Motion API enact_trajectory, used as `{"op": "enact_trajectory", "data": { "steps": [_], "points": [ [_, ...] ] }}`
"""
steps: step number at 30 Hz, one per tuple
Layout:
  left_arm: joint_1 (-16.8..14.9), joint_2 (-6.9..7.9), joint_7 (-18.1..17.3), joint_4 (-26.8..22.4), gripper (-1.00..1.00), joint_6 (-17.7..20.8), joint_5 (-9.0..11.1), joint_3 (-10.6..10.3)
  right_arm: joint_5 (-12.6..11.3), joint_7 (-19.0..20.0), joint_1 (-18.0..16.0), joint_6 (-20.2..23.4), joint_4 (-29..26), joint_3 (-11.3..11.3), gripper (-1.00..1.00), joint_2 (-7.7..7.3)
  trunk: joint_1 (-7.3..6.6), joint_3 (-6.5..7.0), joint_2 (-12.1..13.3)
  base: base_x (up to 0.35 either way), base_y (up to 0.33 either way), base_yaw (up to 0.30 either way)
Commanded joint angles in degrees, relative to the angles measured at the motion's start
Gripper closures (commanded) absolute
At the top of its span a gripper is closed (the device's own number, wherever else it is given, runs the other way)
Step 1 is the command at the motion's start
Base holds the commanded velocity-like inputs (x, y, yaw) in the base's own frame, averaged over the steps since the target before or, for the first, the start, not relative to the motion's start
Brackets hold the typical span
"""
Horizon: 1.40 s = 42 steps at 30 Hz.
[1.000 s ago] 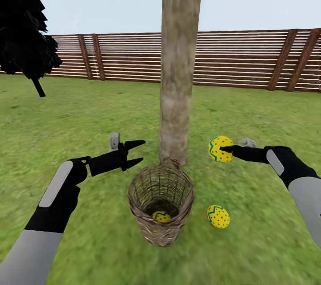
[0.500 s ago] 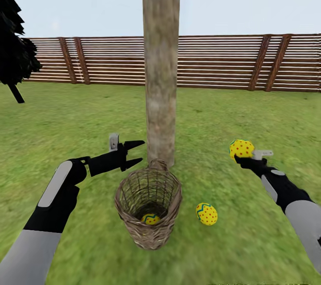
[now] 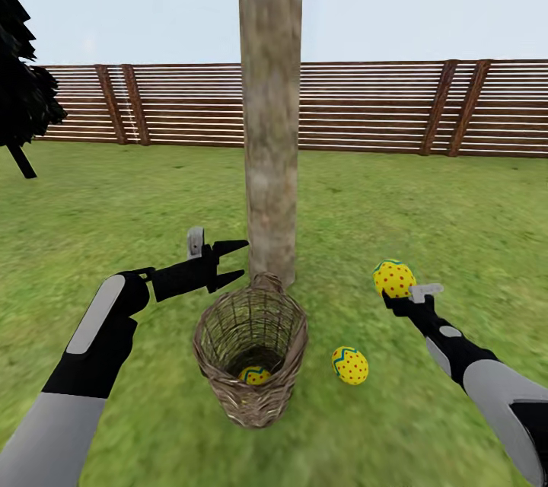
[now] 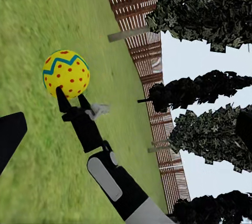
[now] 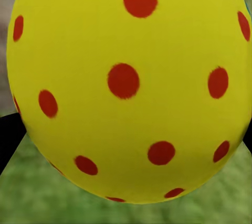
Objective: Take the three Easter eggs out of the wicker basket on the lawn in the garden, then place them on the lawn next to a single tree (choose any tree) so that all three eggs are next to the same tree and none are left in the basket.
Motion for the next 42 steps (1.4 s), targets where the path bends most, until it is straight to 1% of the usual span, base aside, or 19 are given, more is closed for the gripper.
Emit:
{"op": "enact_trajectory", "data": {
  "steps": [1,3,10,13,14,16,18,19,20,22,28,29,30,31,32,34,37,42],
  "points": [
    [0.0,0.03,0.6,0.0,-1.00,0.0,0.6,0.0,-0.5,0.2,0.0,-0.3,0.2,0.3,1.00,-0.05,-0.01,-0.05,0.0,0.000,0.000,0.000],
    [0.0,0.03,0.6,0.0,-1.00,0.0,0.6,0.0,-0.6,0.1,0.5,-0.3,0.3,0.3,1.00,-0.06,-0.01,-0.05,0.0,0.000,-0.110,0.000],
    [0.0,0.03,0.6,0.0,-1.00,0.0,0.6,0.0,-0.6,0.1,0.7,-0.2,0.3,0.3,1.00,0.04,-0.01,-0.05,0.0,0.000,-0.274,0.000],
    [0.0,0.03,0.6,0.0,-1.00,0.0,0.6,0.0,-0.5,0.0,0.7,-0.2,0.9,0.4,1.00,0.67,-0.01,-0.05,0.0,0.000,-0.290,0.000],
    [0.0,0.02,0.6,0.0,-1.00,0.0,0.6,0.0,-0.1,-0.7,0.7,-0.3,1.7,0.4,1.00,0.99,-0.01,-0.05,0.0,0.000,-0.281,0.000],
    [0.0,0.02,0.6,0.0,-1.00,0.0,0.6,0.0,2.3,-3.3,0.7,-0.4,2.4,0.4,1.00,1.86,-0.01,-0.05,0.0,0.000,-0.224,0.000],
    [0.0,0.03,0.6,0.0,-1.00,0.0,0.6,0.0,4.6,-4.4,0.7,-0.3,2.6,0.4,1.00,2.35,-0.01,-0.05,0.0,0.000,-0.171,0.000],
    [0.0,0.00,0.6,0.0,-1.00,0.0,0.6,0.0,4.9,-4.5,0.7,-0.3,2.9,0.4,1.00,2.63,-0.01,-0.05,0.0,0.000,-0.156,0.000],
    [0.0,-0.02,0.6,0.0,-1.00,0.0,0.6,0.0,5.2,-4.7,0.7,-0.3,3.4,0.4,1.00,3.23,-0.01,-0.05,0.0,0.000,-0.149,0.000],
    [0.0,-0.05,0.6,0.0,-1.00,0.0,0.6,0.0,5.3,-4.8,0.7,-0.2,3.7,0.4,1.00,3.73,-0.01,-0.05,0.0,0.000,-0.129,0.000],
    [0.0,0.03,0.6,0.1,-1.00,0.0,0.6,0.0,5.5,-4.7,0.7,-0.2,3.8,0.4,1.00,4.06,-0.01,-0.05,0.0,0.042,-0.073,0.000],
    [0.0,0.03,0.6,0.8,-1.00,0.0,0.6,0.0,5.5,-4.7,0.8,-0.2,3.8,0.4,1.00,4.10,-0.01,-0.05,0.0,0.082,-0.007,0.000],
    [0.0,0.03,0.6,1.9,-1.00,0.0,0.6,0.0,5.6,-4.6,0.9,-0.2,3.8,0.4,1.00,4.48,-0.01,-0.05,0.0,0.083,-0.003,0.000],
    [0.0,0.02,0.6,2.4,-1.00,0.0,0.6,0.0,6.0,-4.6,1.2,-0.3,3.8,0.4,1.00,4.96,-0.01,-0.05,0.0,0.084,-0.002,0.000],
    [0.0,-0.02,0.6,2.7,-1.00,0.0,0.6,0.0,7.4,-4.6,1.6,-0.3,3.8,0.4,1.00,5.46,-0.01,-0.05,0.0,0.084,-0.001,0.000],
    [0.0,-0.04,0.6,2.9,-1.00,0.0,0.7,0.0,9.7,-4.7,2.0,-0.4,3.8,0.3,1.00,5.93,-0.01,-0.05,0.0,0.084,0.000,0.000],
    [0.0,-0.05,0.5,2.5,-1.00,0.0,0.7,0.0,10.4,-4.7,2.1,-0.3,3.8,0.4,1.00,6.15,-0.01,-0.05,0.0,0.081,0.000,0.000],
    [0.0,0.01,0.6,2.5,-1.00,0.0,0.7,0.0,10.4,-4.7,2.1,-0.3,3.8,0.3,1.00,6.18,-0.01,-0.05,0.0,0.013,0.000,0.000]
  ]
}}
